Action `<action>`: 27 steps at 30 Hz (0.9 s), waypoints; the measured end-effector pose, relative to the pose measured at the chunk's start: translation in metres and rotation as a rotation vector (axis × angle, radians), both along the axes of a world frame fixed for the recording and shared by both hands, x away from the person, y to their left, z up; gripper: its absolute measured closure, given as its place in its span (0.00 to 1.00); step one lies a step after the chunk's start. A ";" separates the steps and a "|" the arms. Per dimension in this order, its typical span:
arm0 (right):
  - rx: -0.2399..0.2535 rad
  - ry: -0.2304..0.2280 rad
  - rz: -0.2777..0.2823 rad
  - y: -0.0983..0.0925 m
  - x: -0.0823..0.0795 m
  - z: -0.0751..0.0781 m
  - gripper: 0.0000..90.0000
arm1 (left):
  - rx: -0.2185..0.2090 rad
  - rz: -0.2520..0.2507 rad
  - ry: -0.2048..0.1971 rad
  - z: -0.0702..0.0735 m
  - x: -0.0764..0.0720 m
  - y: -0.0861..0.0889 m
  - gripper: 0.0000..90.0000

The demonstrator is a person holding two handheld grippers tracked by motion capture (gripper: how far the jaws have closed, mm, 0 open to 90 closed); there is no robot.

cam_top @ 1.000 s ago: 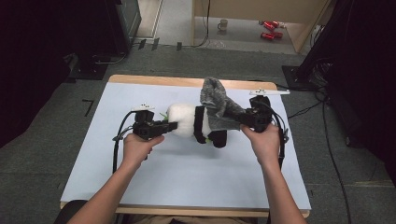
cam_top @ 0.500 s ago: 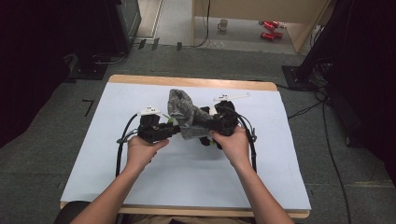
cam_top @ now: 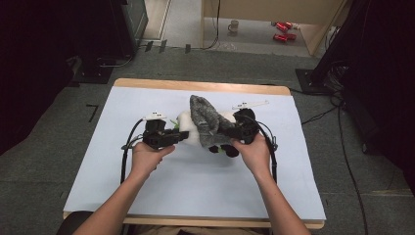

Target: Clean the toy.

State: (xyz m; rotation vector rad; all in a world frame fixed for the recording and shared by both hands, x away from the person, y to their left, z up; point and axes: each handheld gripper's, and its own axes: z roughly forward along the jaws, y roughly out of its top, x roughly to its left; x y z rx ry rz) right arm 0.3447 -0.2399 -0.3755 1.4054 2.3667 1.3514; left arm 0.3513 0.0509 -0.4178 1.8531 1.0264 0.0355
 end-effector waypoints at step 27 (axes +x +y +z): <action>-0.027 0.001 -0.117 -0.048 0.003 -0.004 0.86 | 0.004 -0.084 -0.167 -0.018 0.009 0.019 0.39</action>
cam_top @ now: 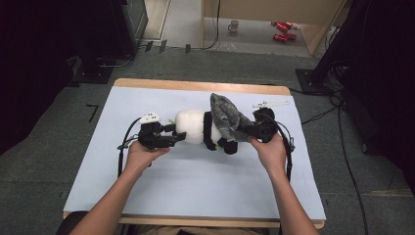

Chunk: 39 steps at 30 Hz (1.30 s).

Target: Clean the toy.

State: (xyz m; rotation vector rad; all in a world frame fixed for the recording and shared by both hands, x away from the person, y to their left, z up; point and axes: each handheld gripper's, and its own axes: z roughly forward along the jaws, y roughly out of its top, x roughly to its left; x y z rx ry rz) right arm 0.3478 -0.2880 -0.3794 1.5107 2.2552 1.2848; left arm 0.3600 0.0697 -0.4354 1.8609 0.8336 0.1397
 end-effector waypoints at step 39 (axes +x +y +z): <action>0.060 -0.075 -0.036 0.010 0.035 0.006 0.86 | 0.047 0.078 -0.133 -0.028 0.012 -0.009 0.60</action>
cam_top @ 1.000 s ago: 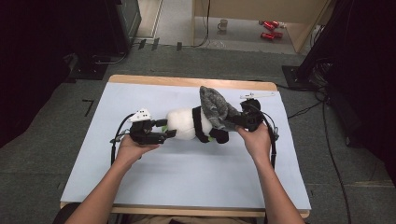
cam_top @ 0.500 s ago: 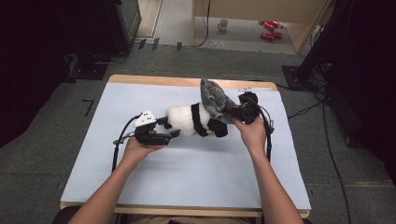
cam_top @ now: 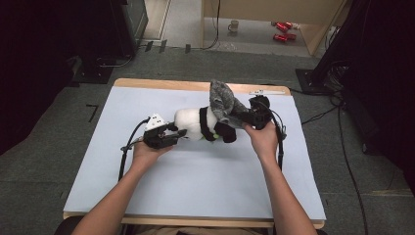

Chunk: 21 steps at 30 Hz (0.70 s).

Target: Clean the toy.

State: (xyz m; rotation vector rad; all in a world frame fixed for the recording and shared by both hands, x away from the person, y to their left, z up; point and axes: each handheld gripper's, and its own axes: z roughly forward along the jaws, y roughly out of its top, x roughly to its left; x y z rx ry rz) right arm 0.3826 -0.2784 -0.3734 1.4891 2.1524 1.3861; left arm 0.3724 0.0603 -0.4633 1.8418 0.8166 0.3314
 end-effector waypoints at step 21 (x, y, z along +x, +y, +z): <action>0.110 -0.024 0.279 0.072 -0.039 0.043 0.86 | -0.094 -0.034 0.301 0.041 -0.014 -0.002 0.72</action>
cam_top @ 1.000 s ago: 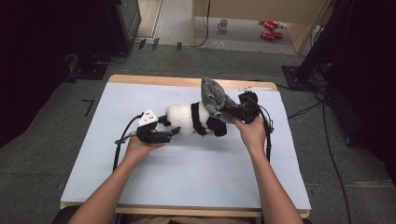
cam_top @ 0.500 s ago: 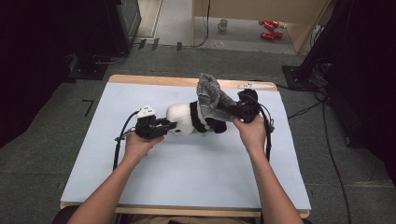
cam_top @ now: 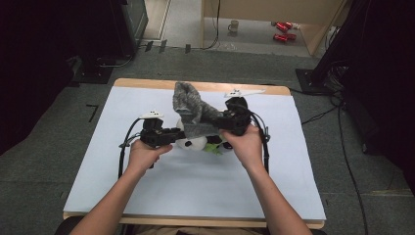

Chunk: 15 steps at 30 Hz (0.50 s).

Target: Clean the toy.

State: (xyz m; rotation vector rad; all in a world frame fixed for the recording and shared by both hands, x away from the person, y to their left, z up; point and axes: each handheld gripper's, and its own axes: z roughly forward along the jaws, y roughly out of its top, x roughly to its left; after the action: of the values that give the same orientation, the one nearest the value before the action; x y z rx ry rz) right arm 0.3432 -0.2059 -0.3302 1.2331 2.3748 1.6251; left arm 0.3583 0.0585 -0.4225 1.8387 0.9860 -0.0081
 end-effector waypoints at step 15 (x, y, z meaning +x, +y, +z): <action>-0.305 0.025 -0.067 0.013 0.014 -0.044 0.86 | 0.034 0.020 -0.033 -0.006 -0.002 -0.003 0.72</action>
State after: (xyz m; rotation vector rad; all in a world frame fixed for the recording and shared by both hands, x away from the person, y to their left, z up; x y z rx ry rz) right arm 0.3571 -0.1926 -0.3743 1.2619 2.4475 1.1789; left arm 0.3563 0.0553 -0.4288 1.8541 0.9865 0.0515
